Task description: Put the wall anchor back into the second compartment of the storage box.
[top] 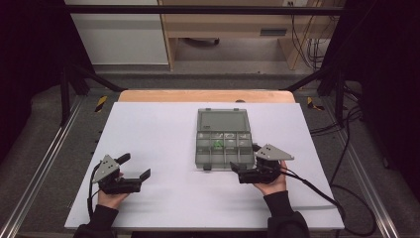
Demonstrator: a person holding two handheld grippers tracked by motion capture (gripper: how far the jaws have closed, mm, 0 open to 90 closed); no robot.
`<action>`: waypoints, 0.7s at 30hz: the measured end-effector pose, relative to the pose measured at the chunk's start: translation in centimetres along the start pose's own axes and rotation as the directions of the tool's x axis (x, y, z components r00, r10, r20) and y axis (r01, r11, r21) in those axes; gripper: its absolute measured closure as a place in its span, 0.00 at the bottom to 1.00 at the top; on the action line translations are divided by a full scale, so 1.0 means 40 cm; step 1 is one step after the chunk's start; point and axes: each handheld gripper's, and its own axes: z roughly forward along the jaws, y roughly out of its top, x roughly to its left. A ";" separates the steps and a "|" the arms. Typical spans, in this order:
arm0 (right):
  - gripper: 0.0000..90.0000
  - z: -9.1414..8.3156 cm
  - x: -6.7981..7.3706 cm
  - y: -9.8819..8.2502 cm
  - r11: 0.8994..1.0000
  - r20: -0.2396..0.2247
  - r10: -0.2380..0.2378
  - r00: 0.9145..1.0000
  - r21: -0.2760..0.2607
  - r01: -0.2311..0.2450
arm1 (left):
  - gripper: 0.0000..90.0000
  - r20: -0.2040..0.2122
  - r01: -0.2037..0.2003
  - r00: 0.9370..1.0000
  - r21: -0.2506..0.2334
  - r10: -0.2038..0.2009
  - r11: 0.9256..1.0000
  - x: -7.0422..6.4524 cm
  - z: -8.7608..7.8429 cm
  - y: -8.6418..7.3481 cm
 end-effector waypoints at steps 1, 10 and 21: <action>0.00 -0.007 -0.001 -0.007 1.000 -0.002 0.000 1.000 -0.009 0.000 | 0.00 0.000 0.001 1.000 0.001 -0.001 1.000 0.000 0.000 0.000; 0.00 -0.062 -0.023 -0.057 0.997 -0.012 0.032 0.999 -0.065 -0.033 | 0.00 0.005 -0.004 1.000 -0.003 0.004 1.000 -0.003 -0.002 0.001; 0.00 -0.085 -0.048 -0.101 0.996 0.003 0.055 0.998 -0.064 -0.055 | 0.00 0.008 -0.003 1.000 -0.005 0.003 1.000 -0.007 -0.003 0.002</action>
